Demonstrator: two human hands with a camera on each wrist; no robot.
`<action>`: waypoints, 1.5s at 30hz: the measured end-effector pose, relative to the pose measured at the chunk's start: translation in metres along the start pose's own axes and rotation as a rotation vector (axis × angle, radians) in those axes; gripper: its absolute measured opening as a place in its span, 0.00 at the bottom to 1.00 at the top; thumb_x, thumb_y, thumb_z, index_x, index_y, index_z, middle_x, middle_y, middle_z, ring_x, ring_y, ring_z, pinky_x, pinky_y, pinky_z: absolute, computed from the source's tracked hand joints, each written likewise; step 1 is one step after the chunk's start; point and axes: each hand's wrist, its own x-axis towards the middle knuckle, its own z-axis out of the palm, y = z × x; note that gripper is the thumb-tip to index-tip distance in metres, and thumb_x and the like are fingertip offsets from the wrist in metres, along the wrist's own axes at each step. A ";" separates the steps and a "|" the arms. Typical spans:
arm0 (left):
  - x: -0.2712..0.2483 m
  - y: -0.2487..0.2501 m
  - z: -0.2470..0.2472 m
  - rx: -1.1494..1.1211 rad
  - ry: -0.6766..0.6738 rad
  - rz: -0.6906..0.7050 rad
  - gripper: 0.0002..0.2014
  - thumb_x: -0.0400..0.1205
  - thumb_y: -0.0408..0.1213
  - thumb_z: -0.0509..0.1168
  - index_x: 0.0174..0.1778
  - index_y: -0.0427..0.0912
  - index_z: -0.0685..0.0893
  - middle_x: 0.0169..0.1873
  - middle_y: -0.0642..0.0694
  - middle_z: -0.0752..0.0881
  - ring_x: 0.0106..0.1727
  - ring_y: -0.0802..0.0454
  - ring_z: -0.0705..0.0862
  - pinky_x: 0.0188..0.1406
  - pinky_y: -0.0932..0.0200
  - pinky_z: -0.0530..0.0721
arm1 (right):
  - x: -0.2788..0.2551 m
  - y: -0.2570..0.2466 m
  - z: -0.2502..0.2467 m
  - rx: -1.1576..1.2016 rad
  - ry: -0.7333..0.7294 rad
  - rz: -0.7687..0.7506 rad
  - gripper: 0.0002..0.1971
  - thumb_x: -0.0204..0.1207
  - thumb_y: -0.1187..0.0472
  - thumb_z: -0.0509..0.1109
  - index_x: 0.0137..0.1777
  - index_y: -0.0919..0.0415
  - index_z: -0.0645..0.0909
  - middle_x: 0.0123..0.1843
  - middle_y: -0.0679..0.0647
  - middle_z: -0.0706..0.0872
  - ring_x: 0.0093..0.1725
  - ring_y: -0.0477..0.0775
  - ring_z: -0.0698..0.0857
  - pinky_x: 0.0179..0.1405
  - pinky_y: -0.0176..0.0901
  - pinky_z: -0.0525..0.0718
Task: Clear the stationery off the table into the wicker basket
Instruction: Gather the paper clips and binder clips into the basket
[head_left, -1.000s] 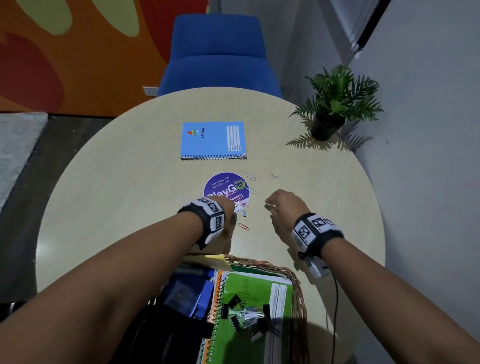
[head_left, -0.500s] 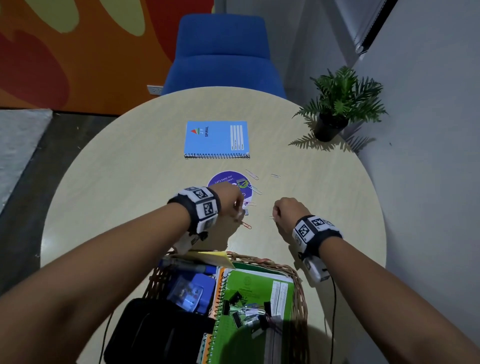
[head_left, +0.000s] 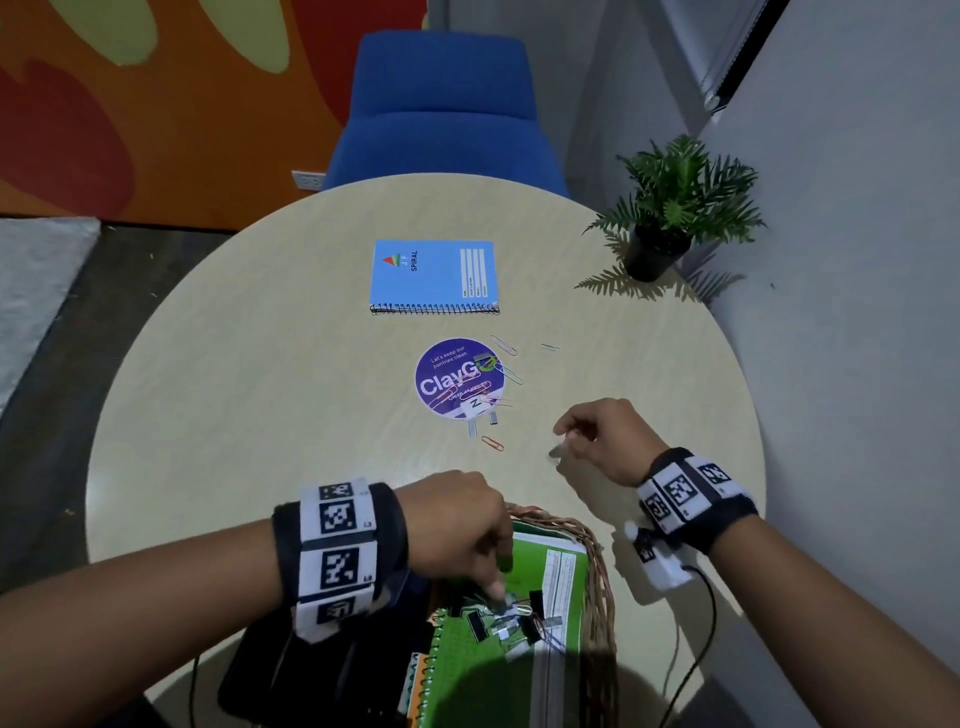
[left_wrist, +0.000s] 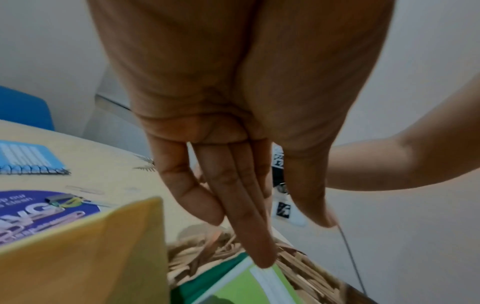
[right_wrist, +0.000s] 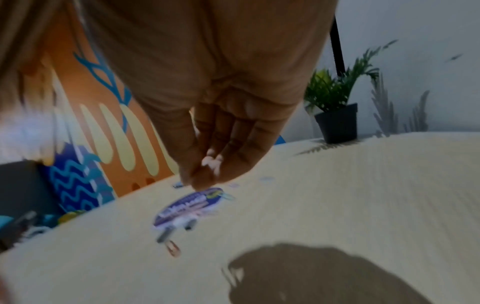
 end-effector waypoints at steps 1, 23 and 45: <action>-0.002 -0.003 -0.002 0.015 0.026 -0.006 0.18 0.72 0.54 0.72 0.54 0.49 0.89 0.46 0.51 0.93 0.49 0.52 0.88 0.47 0.60 0.81 | -0.010 -0.005 -0.004 0.007 -0.027 -0.034 0.08 0.73 0.70 0.69 0.45 0.59 0.88 0.35 0.54 0.89 0.32 0.43 0.85 0.41 0.36 0.82; 0.114 -0.149 -0.059 0.132 0.248 -0.554 0.11 0.75 0.42 0.69 0.43 0.37 0.85 0.40 0.39 0.85 0.35 0.42 0.78 0.38 0.54 0.80 | 0.060 -0.056 0.046 -0.721 -0.150 -0.079 0.08 0.75 0.54 0.69 0.51 0.56 0.81 0.51 0.56 0.87 0.49 0.61 0.86 0.43 0.46 0.78; 0.034 -0.057 -0.081 0.005 0.338 -0.175 0.02 0.74 0.36 0.72 0.41 0.45 0.86 0.32 0.50 0.88 0.37 0.51 0.84 0.42 0.59 0.78 | 0.045 -0.031 0.021 -0.385 -0.129 0.076 0.04 0.65 0.63 0.69 0.32 0.57 0.84 0.34 0.51 0.89 0.36 0.57 0.87 0.38 0.45 0.86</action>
